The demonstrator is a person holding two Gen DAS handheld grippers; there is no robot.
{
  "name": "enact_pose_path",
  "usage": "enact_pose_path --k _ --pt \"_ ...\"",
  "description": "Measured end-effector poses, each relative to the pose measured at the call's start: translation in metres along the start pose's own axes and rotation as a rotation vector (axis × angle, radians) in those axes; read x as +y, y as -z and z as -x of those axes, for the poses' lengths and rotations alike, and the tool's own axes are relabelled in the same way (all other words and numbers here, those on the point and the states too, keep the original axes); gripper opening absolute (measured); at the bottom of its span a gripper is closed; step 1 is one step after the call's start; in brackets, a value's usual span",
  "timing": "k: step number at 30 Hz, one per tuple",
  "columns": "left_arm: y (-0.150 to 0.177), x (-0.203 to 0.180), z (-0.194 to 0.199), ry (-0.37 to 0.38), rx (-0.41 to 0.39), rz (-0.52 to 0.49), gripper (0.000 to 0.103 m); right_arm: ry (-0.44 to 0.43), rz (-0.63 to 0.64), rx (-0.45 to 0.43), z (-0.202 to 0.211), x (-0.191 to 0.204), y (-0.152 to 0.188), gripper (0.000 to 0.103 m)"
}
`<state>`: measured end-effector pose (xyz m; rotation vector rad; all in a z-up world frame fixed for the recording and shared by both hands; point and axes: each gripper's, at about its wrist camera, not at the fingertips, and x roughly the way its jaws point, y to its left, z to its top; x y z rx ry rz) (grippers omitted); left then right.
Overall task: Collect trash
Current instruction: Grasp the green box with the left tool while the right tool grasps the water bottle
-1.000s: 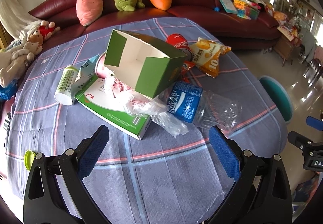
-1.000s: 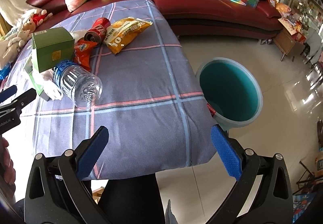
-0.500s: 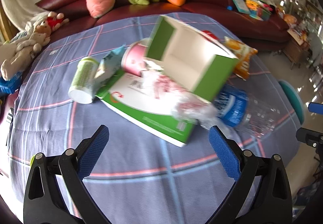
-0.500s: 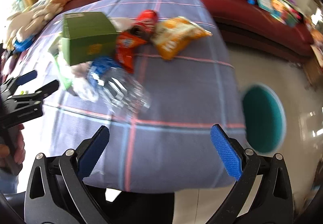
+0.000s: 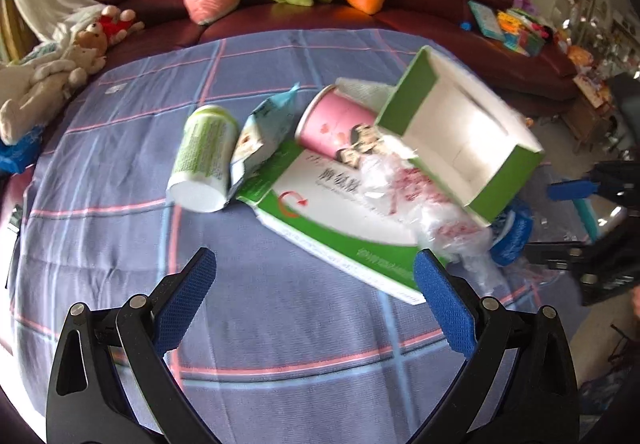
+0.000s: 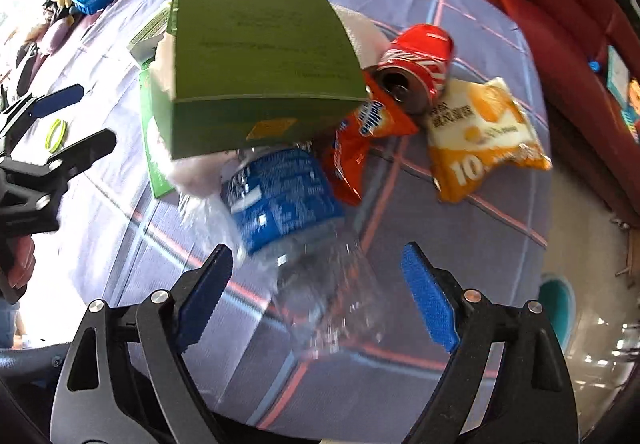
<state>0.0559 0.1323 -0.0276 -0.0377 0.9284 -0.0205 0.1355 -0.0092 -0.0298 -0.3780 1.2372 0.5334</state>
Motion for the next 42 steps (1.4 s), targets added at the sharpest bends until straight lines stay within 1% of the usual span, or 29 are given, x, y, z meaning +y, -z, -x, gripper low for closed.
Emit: enact_pose_path --k 1,3,6,8,11,13,15,16,18,19,20,21,22,23,24,25,27,28,30,31,32,33,34,35,38,40,42 --pt "-0.003 -0.003 0.002 0.005 -0.009 -0.008 0.099 -0.023 -0.005 0.007 -0.005 -0.001 -0.002 0.076" --pt "-0.009 -0.009 0.007 0.027 -0.022 -0.019 0.099 -0.087 -0.031 0.028 -0.012 -0.004 -0.002 0.067" --pt "-0.02 -0.02 0.018 0.094 -0.045 -0.03 0.099 -0.13 -0.064 0.013 -0.01 -0.01 0.007 0.066" --pt "-0.029 -0.033 0.025 0.12 -0.06 -0.043 0.099 -0.152 -0.111 0.008 -0.006 -0.019 0.022 0.066" --pt "-0.044 -0.058 0.033 0.173 -0.074 -0.07 0.098 -0.156 -0.136 -0.001 0.0 -0.025 0.039 0.066" --pt "-0.051 -0.08 0.033 0.153 -0.086 -0.119 0.096 -0.146 -0.145 -0.003 0.003 -0.027 0.05 0.066" --pt "-0.058 -0.1 0.025 0.161 -0.062 -0.14 0.095 -0.128 -0.162 0.0 0.007 -0.033 0.061 0.066" --pt "-0.06 -0.105 0.019 0.16 -0.051 -0.14 0.093 -0.126 -0.172 -0.001 0.01 -0.037 0.068 0.066" --pt "-0.063 -0.114 0.008 0.132 -0.038 -0.146 0.083 -0.127 -0.204 0.004 0.014 -0.045 0.082 0.066" --pt "-0.063 -0.12 0.001 0.12 -0.03 -0.154 0.063 -0.127 -0.215 0.007 0.015 -0.05 0.085 0.066" --pt "-0.063 -0.122 -0.006 0.12 -0.013 -0.158 0.038 -0.127 -0.226 0.011 0.016 -0.052 0.089 0.067" --pt "-0.062 -0.125 -0.014 0.144 0.021 -0.159 0.034 -0.128 -0.238 0.017 0.018 -0.056 0.095 0.067" --pt "-0.063 -0.125 -0.02 0.148 0.032 -0.166 0.027 -0.126 -0.239 0.021 0.019 -0.059 0.098 0.067" --pt "-0.061 -0.128 -0.021 0.143 0.028 -0.183 0.023 -0.127 -0.239 0.023 0.02 -0.061 0.101 0.067" --pt "-0.059 -0.133 -0.02 0.126 0.018 -0.212 0.022 -0.129 -0.238 0.024 0.021 -0.062 0.102 0.067" --pt "-0.057 -0.134 -0.021 0.126 0.023 -0.224 0.02 -0.134 -0.232 0.025 0.021 -0.063 0.101 0.067" --pt "-0.054 -0.137 -0.025 0.126 0.044 -0.239 0.02 -0.137 -0.218 0.029 0.018 -0.065 0.1 0.068" --pt "-0.053 -0.137 -0.029 0.106 0.057 -0.239 0.02 -0.137 -0.201 0.039 0.013 -0.063 0.097 0.07" --pt "-0.052 -0.136 -0.034 0.094 0.07 -0.232 0.022 -0.135 -0.173 0.061 0.001 -0.059 0.09 0.071" --pt "-0.053 -0.135 -0.036 0.094 0.076 -0.226 0.022 -0.132 -0.166 0.061 -0.001 -0.058 0.089 0.071" --pt "-0.053 -0.134 -0.037 0.095 0.08 -0.219 0.021 -0.126 -0.159 0.054 -0.005 -0.059 0.085 0.069" --pt "-0.053 -0.134 -0.037 0.098 0.079 -0.217 0.019 -0.123 -0.152 0.039 -0.005 -0.058 0.085 0.063" --pt "-0.053 -0.134 -0.034 0.113 0.078 -0.221 0.009 -0.129 -0.155 0.031 -0.007 -0.057 0.085 0.063" --pt "-0.054 -0.136 -0.031 0.124 0.076 -0.232 0.008 -0.144 -0.167 0.021 -0.009 -0.061 0.082 0.062" --pt "-0.06 -0.143 -0.016 0.115 0.027 -0.264 0.005 -0.177 -0.228 -0.012 -0.007 -0.074 0.089 0.062" --pt "-0.064 -0.145 -0.004 0.135 -0.003 -0.269 0.005 -0.206 -0.274 -0.041 0.0 -0.085 0.097 0.062" --pt "-0.066 -0.148 0.004 0.137 -0.025 -0.279 0.005 -0.221 -0.307 -0.067 0.007 -0.097 0.099 0.062"
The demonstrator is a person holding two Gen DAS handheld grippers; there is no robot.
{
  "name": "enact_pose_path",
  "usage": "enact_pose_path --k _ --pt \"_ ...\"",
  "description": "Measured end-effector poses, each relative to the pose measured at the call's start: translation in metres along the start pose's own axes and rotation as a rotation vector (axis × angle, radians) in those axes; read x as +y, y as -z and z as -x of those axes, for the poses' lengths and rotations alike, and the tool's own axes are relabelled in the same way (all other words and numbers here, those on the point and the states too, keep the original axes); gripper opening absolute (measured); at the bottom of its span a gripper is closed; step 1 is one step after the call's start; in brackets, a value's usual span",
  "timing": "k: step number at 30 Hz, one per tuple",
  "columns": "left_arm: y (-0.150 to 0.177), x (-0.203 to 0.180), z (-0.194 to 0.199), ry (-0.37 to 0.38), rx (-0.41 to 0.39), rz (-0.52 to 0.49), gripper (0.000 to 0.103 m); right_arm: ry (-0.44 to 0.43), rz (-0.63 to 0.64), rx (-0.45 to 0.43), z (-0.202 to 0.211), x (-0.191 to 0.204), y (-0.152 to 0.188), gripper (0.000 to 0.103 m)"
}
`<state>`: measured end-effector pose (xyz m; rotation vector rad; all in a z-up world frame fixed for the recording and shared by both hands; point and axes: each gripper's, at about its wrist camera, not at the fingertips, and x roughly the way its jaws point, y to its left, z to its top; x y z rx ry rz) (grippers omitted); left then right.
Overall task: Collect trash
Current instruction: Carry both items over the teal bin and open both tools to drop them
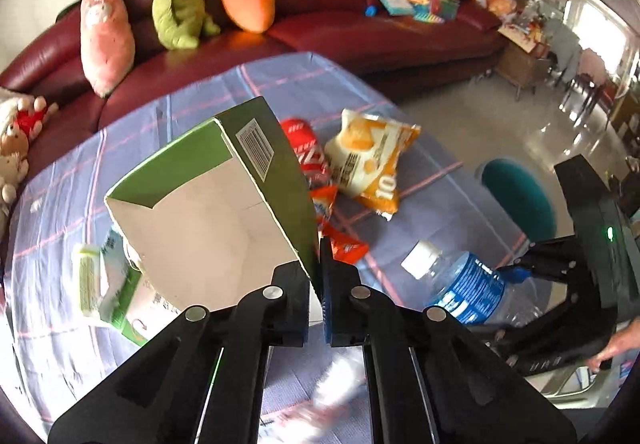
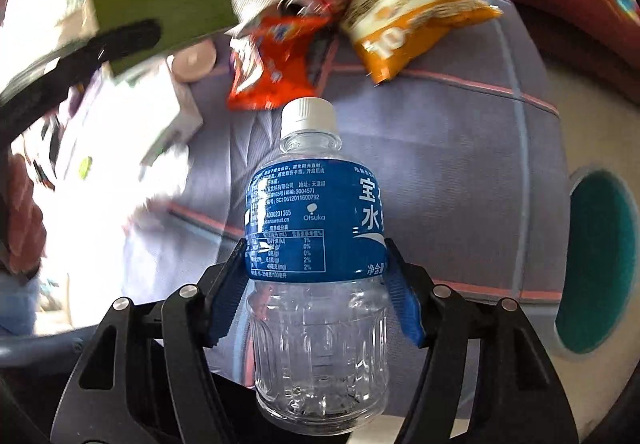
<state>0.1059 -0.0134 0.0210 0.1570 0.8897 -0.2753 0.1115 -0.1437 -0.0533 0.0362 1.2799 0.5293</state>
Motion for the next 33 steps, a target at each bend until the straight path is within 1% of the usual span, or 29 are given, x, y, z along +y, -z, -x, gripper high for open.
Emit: enact_pose_path --k 1,3,6,7,9,10,12,13,16,18,19,21,23,27,30,31,33 --pt "-0.002 -0.001 0.003 0.005 -0.005 0.006 0.005 -0.002 -0.009 -0.013 0.009 -0.001 0.012 0.062" --pt "-0.006 -0.007 0.008 0.046 -0.01 0.011 0.005 -0.01 -0.035 -0.043 0.02 -0.012 0.013 0.062" --pt "-0.011 -0.029 0.01 0.081 -0.018 -0.033 0.005 0.01 -0.099 -0.098 0.043 -0.035 0.016 0.062" --pt "-0.013 -0.038 0.008 0.092 -0.021 -0.047 0.005 0.014 -0.133 -0.115 0.057 -0.055 0.018 0.062" --pt "-0.017 -0.054 0.004 0.119 -0.019 -0.067 0.005 0.037 -0.192 -0.148 0.072 -0.079 0.027 0.062" --pt "-0.019 -0.066 0.002 0.148 -0.014 -0.08 0.005 0.044 -0.214 -0.159 0.079 -0.085 0.023 0.062" --pt "-0.022 -0.092 -0.004 0.185 -0.006 -0.123 0.005 0.068 -0.284 -0.206 0.092 -0.111 0.029 0.062" --pt "-0.025 -0.111 -0.008 0.205 -0.002 -0.161 0.005 0.08 -0.312 -0.224 0.102 -0.125 0.036 0.062" --pt "-0.034 -0.159 -0.028 0.281 0.029 -0.234 0.005 0.132 -0.401 -0.273 0.13 -0.166 0.054 0.062" --pt "-0.04 -0.192 -0.045 0.328 0.059 -0.275 0.005 0.187 -0.451 -0.28 0.143 -0.193 0.066 0.062" --pt "-0.042 -0.203 -0.053 0.347 0.071 -0.287 0.005 0.205 -0.472 -0.28 0.143 -0.203 0.07 0.062" --pt "-0.047 -0.232 -0.073 0.388 0.103 -0.312 0.005 0.225 -0.532 -0.278 0.149 -0.226 0.08 0.062" --pt "-0.051 -0.252 -0.089 0.418 0.132 -0.325 0.005 0.238 -0.567 -0.275 0.152 -0.241 0.086 0.062" --pt "-0.058 -0.291 -0.126 0.478 0.192 -0.343 0.006 0.263 -0.613 -0.25 0.147 -0.262 0.09 0.062" --pt "-0.06 -0.307 -0.149 0.49 0.24 -0.344 0.008 0.271 -0.645 -0.234 0.142 -0.278 0.091 0.062" --pt "-0.061 -0.312 -0.158 0.486 0.256 -0.35 0.01 0.271 -0.651 -0.23 0.138 -0.279 0.088 0.062" --pt "-0.06 -0.313 -0.171 0.448 0.272 -0.356 0.02 0.269 -0.662 -0.221 0.13 -0.282 0.082 0.062"
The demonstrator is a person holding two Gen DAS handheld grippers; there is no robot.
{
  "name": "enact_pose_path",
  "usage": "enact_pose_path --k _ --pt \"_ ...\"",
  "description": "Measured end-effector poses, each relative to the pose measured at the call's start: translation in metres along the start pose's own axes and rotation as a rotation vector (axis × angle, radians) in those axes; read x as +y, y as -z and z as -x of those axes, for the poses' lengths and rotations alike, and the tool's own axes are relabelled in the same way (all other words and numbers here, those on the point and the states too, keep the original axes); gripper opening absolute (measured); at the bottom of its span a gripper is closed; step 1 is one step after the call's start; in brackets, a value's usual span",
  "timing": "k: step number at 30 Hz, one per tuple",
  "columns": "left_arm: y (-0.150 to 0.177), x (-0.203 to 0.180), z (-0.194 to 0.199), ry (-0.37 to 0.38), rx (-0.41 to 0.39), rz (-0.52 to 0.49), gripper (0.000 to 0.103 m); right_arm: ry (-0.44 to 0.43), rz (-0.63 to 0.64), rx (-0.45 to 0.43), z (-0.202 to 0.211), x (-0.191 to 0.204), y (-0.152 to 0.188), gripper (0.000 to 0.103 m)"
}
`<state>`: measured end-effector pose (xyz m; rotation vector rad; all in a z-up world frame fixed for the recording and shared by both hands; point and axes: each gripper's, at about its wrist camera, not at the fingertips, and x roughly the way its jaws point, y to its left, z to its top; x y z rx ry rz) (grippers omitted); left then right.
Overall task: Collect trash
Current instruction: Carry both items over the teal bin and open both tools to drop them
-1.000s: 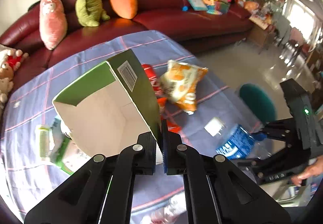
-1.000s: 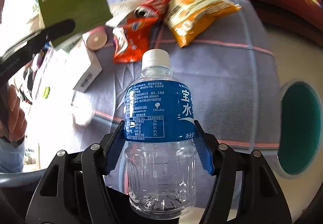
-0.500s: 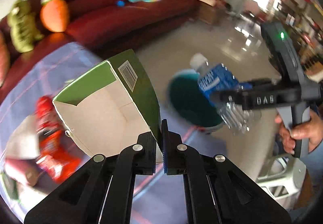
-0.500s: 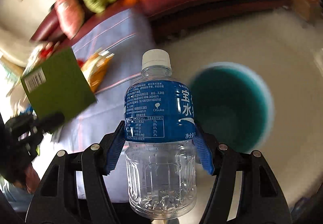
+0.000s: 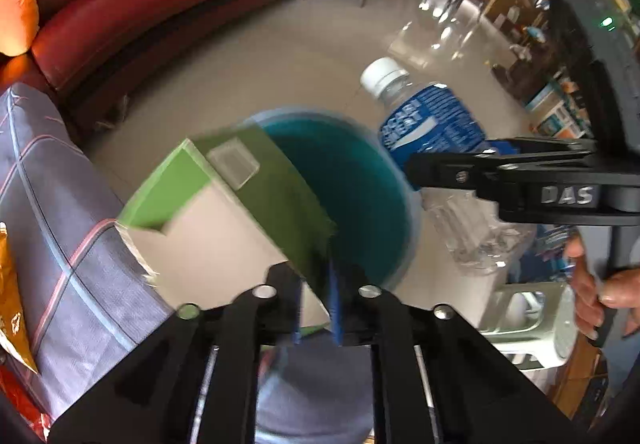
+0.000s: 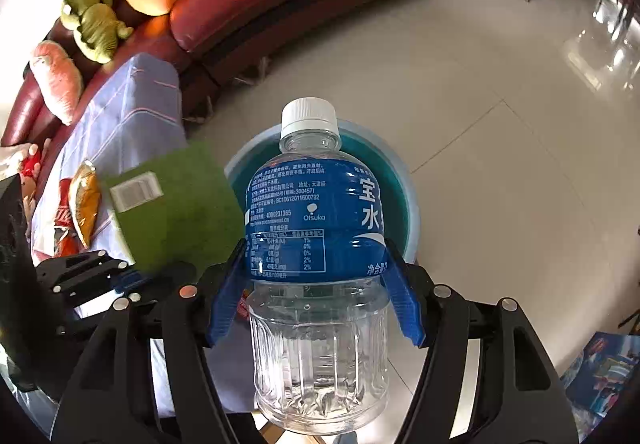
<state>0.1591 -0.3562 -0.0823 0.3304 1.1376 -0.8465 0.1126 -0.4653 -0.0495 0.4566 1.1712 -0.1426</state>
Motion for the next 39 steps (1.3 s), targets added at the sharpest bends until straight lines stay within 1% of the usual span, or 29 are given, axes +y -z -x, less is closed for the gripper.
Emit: enact_pose_path --k 1,2,4,7,9,10,11,13,15,16,20,22,24,26,28,32,35,38,39 --pt "0.004 0.0 0.001 -0.002 0.009 0.007 0.028 0.0 -0.003 0.005 -0.003 0.0 -0.001 0.062" --pt "0.007 0.002 0.001 0.003 0.014 0.012 0.035 0.002 -0.006 0.009 -0.005 -0.002 0.0 0.062" --pt "0.012 0.009 0.002 0.012 0.011 0.016 0.039 0.0 -0.01 0.021 -0.011 -0.003 -0.001 0.062" --pt "0.018 0.016 0.01 0.014 -0.004 0.018 0.042 0.0 -0.011 0.034 -0.02 -0.005 -0.002 0.062" --pt "0.021 0.018 0.016 -0.007 -0.012 0.015 0.049 -0.004 -0.008 0.037 -0.022 -0.004 -0.003 0.062" --pt "0.018 0.017 0.015 -0.029 -0.018 0.021 0.057 -0.005 -0.005 0.036 -0.022 -0.003 -0.004 0.062" --pt "0.017 0.014 0.016 -0.033 -0.024 0.029 0.061 -0.007 -0.005 0.033 -0.021 -0.003 -0.004 0.062" --pt "0.014 0.012 0.021 -0.009 -0.042 0.033 0.062 -0.01 -0.011 0.019 -0.017 -0.005 -0.004 0.062" --pt "0.011 0.01 0.027 -0.023 -0.056 0.023 0.062 -0.01 -0.019 0.01 -0.013 -0.007 -0.006 0.062" --pt "0.009 0.011 0.027 -0.027 -0.061 0.02 0.064 -0.011 -0.023 0.011 -0.011 -0.009 -0.005 0.062" --pt "0.012 0.017 0.032 -0.04 -0.075 0.027 0.07 -0.002 -0.003 0.021 -0.01 -0.008 -0.003 0.062" --pt "0.019 0.02 0.037 -0.044 -0.082 0.032 0.072 0.0 0.002 0.031 -0.015 -0.005 -0.003 0.062" --pt "0.023 0.026 0.042 -0.057 -0.089 0.04 0.075 -0.001 0.006 0.042 -0.021 -0.002 -0.004 0.062" --pt "0.029 0.032 0.049 -0.077 -0.099 0.054 0.083 0.006 0.009 0.056 -0.03 0.001 -0.003 0.062" --pt "0.032 0.037 0.055 -0.09 -0.112 0.066 0.088 0.022 0.012 0.07 -0.038 0.003 -0.003 0.063" --pt "0.04 0.053 0.064 -0.093 -0.121 0.102 0.088 0.013 0.027 0.101 -0.049 0.01 0.001 0.067" --pt "0.042 0.059 0.067 -0.087 -0.121 0.125 0.089 0.019 0.034 0.101 -0.048 0.016 0.001 0.073" --pt "0.043 0.061 0.073 -0.085 -0.127 0.136 0.089 0.038 0.032 0.095 -0.045 0.019 -0.001 0.074" --pt "0.043 0.06 0.074 -0.083 -0.129 0.138 0.089 0.047 0.034 0.092 -0.043 0.02 -0.001 0.078"
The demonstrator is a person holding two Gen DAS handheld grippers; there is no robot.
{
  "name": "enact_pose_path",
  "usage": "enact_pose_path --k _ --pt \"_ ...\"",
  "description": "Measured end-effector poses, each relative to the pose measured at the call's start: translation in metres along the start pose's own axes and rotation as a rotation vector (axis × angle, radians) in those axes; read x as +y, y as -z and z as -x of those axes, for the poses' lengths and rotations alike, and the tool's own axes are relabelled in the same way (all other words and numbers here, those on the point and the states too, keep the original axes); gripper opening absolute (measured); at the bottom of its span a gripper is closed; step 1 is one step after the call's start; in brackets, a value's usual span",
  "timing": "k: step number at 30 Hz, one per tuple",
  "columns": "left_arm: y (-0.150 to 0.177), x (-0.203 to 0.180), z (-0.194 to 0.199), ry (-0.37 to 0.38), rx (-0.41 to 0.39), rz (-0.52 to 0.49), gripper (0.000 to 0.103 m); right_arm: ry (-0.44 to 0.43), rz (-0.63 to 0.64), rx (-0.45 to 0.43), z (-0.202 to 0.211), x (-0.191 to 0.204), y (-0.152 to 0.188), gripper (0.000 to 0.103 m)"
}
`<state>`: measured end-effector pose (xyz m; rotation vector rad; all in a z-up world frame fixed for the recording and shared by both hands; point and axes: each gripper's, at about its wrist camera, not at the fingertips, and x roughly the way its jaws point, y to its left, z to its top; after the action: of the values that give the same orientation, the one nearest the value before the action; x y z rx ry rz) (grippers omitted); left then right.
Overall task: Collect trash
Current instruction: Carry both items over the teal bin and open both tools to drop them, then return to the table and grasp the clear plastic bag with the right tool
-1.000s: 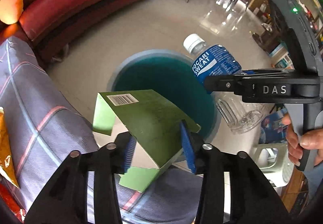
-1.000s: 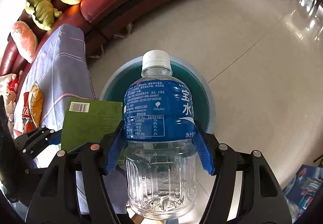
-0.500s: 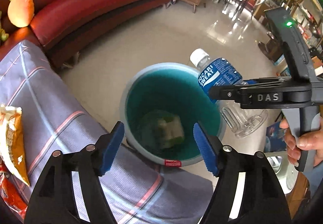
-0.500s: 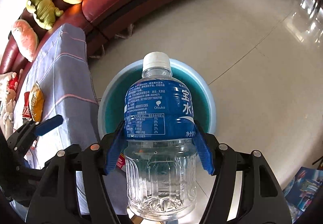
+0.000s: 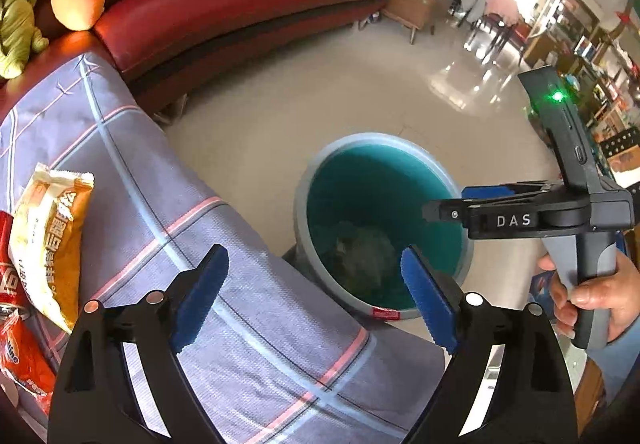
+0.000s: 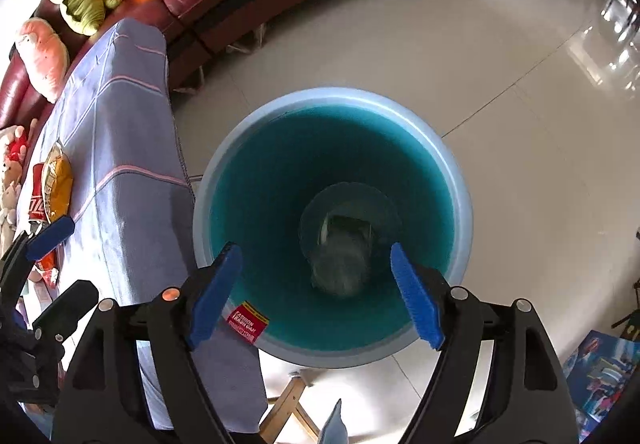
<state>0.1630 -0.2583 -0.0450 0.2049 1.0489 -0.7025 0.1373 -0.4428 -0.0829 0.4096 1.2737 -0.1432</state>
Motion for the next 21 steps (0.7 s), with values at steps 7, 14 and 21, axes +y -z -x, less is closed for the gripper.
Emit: enact_pose_path --k 7,14,21 --pt "0.011 0.004 0.013 -0.004 -0.016 0.005 0.091 0.039 0.015 -0.006 0.014 0.011 0.008 0.086" --pt "0.028 0.015 0.046 -0.031 -0.061 0.024 0.093 0.052 0.042 -0.016 0.032 0.037 0.024 0.087" --pt "0.062 0.05 0.092 -0.077 -0.099 0.076 0.093 0.046 0.139 -0.031 0.053 0.091 0.047 0.087"
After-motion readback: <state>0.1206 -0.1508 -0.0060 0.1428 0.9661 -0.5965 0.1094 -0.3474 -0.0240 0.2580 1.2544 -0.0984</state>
